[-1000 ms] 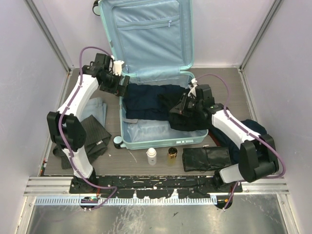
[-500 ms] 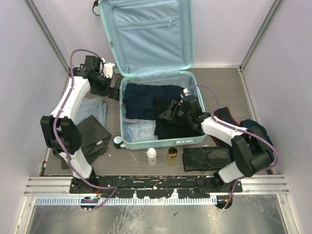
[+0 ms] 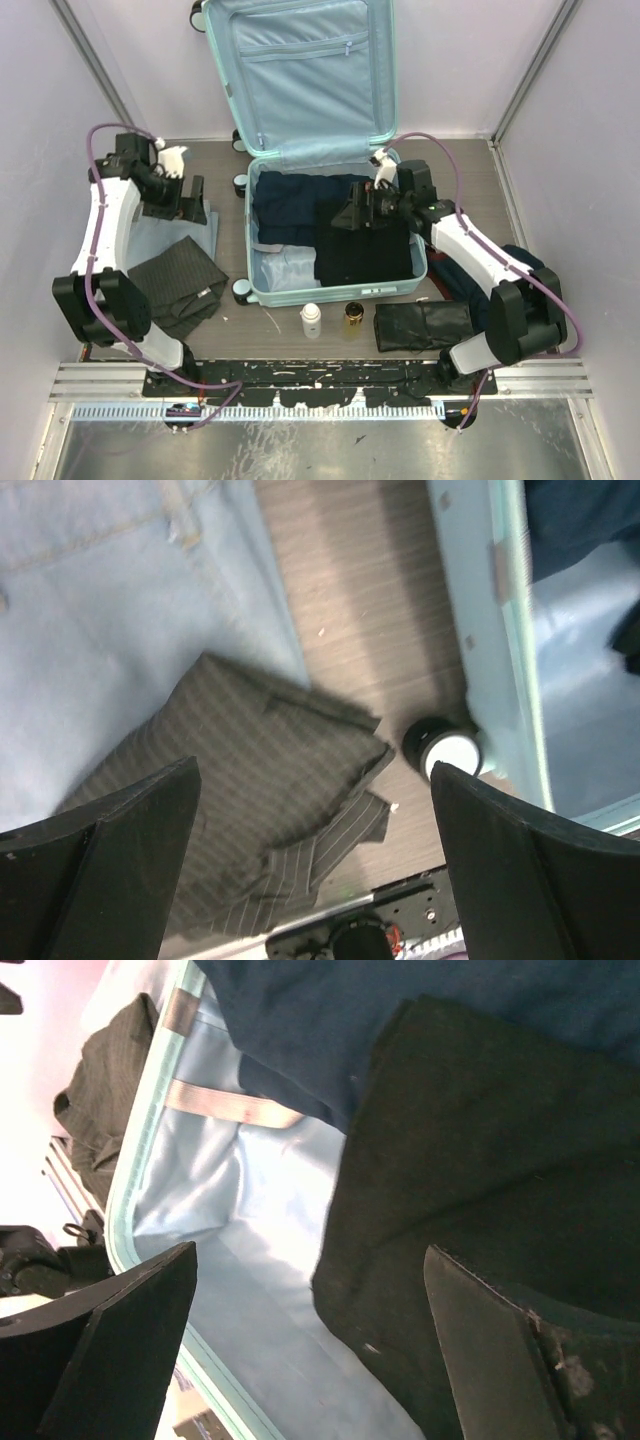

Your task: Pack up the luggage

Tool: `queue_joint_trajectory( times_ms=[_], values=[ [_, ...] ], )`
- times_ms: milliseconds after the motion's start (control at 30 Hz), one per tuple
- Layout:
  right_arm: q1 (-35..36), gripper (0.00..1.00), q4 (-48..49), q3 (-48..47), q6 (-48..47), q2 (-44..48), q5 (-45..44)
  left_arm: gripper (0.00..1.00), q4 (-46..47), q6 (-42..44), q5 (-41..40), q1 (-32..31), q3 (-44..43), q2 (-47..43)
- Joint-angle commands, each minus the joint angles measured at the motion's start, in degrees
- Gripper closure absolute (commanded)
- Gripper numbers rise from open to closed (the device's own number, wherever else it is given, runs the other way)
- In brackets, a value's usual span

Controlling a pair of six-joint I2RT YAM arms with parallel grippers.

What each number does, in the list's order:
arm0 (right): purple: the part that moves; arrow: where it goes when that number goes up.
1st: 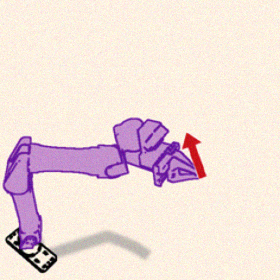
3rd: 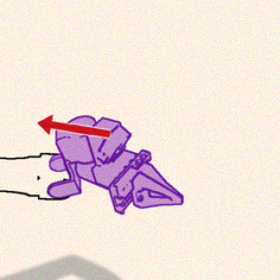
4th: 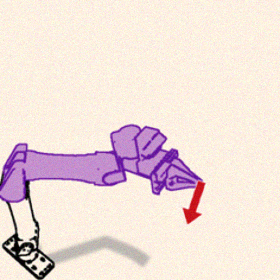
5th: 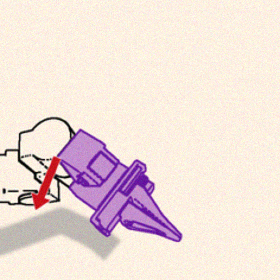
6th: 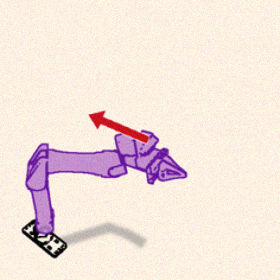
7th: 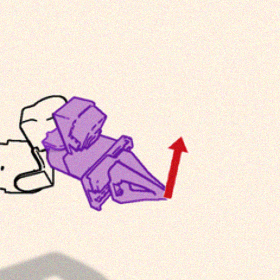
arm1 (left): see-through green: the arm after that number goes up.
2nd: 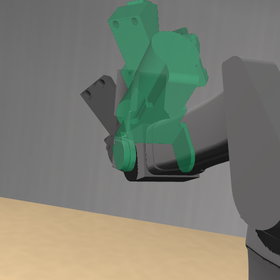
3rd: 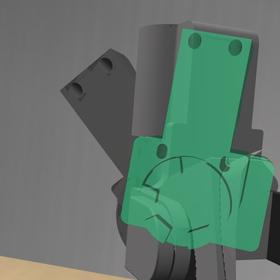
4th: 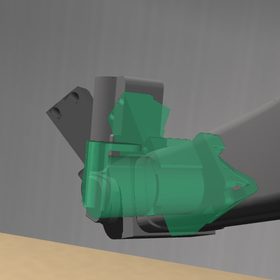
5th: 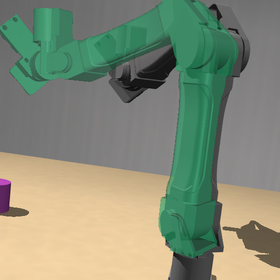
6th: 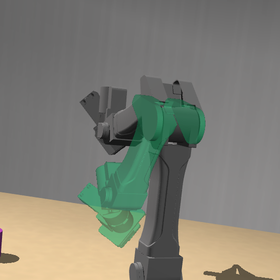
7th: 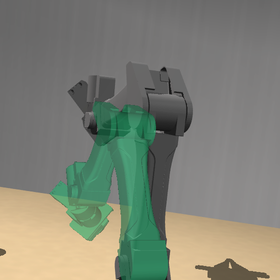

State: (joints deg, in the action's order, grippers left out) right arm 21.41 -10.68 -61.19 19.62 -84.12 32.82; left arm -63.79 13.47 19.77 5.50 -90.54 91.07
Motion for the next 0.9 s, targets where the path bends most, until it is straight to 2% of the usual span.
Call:
queue_joint_trajectory(
  times_ms=[0, 167, 300, 433, 533, 633, 700, 767, 833, 867],
  values=[
    [-3.0, 0.00, -5.2, -1.3, -7.8, 4.5, 4.8, 0.02, -2.8, 5.1, -1.8, 4.2, 4.9, -3.0],
    [-5.8, 0.00, -6.3, 1.1, -8.6, 6.8, 4.6, 0.03, 1.0, 4.5, -3.5, 5.4, 5.8, -0.5],
    [-7.7, 0.00, -6.0, 1.9, -7.9, 7.9, 3.9, 0.06, 9.5, 3.5, -11.5, -0.2, 7.1, 2.5],
    [-9.3, 0.00, -5.8, 1.9, -7.5, 8.4, 3.0, 0.11, 13.4, -0.1, -16.3, -1.8, 5.5, 10.2],
    [-10.9, 0.00, -6.0, 1.8, -6.9, 8.8, 3.0, 0.12, 10.4, 0.5, -16.8, -1.8, 3.1, 13.7],
    [-12.2, 0.00, -6.2, 2.3, -6.8, 9.4, 3.2, 0.09, 7.4, 8.2, -11.9, -1.0, 5.0, 10.2],
    [-12.7, 0.00, -6.2, 2.9, -6.7, 9.8, 3.7, 0.04, 4.0, 13.9, -5.6, 1.5, 5.6, 7.4],
    [-12.9, 0.00, -6.1, 3.9, -6.7, 10.3, 4.6, 0.02, -3.9, 18.6, 2.6, 5.2, 2.6, 7.7],
    [-13.1, 0.00, -6.0, 4.8, -6.5, 10.5, 5.4, 0.05, -9.3, 20.5, 2.1, 5.8, 0.4, 9.2],
    [-13.1, 0.00, -5.8, 5.2, -6.2, 10.6, 5.5, 0.07, -8.3, 17.6, -1.0, 5.8, 0.5, 9.3]
  ],
)
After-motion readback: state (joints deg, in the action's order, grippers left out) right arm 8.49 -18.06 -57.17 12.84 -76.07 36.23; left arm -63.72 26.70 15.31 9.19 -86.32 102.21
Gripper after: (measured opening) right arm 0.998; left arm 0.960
